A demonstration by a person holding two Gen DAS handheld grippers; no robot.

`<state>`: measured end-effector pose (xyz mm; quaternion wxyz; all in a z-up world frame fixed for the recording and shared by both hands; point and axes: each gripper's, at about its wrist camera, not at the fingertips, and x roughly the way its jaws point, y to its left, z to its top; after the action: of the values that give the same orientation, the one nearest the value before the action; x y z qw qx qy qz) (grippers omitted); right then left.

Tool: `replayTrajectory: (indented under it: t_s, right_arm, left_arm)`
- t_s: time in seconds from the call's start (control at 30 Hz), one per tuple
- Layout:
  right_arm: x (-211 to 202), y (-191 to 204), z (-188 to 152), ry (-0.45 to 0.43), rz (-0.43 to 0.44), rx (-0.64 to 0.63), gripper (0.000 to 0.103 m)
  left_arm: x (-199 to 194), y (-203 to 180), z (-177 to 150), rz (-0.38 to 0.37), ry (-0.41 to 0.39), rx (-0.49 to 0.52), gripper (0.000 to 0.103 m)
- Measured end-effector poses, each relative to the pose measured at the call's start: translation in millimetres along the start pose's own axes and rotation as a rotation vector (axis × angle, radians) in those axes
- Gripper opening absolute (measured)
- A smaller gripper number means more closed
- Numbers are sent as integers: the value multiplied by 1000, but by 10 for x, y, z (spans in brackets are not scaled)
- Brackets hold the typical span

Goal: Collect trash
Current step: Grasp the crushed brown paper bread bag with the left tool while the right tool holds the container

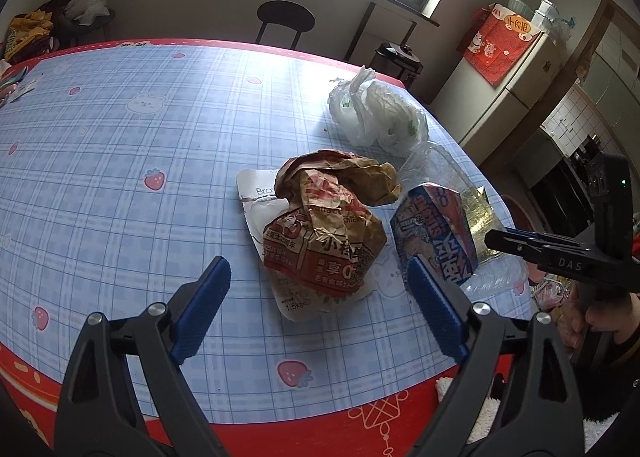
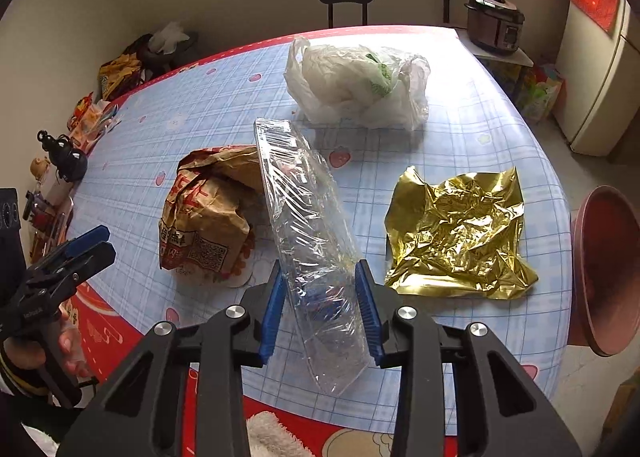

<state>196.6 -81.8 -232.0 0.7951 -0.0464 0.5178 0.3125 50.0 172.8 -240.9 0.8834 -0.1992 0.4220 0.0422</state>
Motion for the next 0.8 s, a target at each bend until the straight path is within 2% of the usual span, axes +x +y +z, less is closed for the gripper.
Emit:
replayTrajectory:
  t_s: [0.4,0.5,0.53,0.57,0.8]
  right_arm:
    - [81,-104,-4,26,-30,20,34]
    - [82,-131,-24,22,-33,27,29]
    - [79,-139,-29,21,-32,31,23]
    - [70,-141,-37,15,-31,36,22]
    - [-75,-181,-41,-33,-42,36,19]
  left_arm:
    - [351,-4,111,11,58,29,89]
    - [444,-23,147,13,69,43,89]
    - [472,-22,158,12,73,44,89]
    - [501,-17,166,12,78,43,89]
    - [694,-14,193,22,112,52,89]
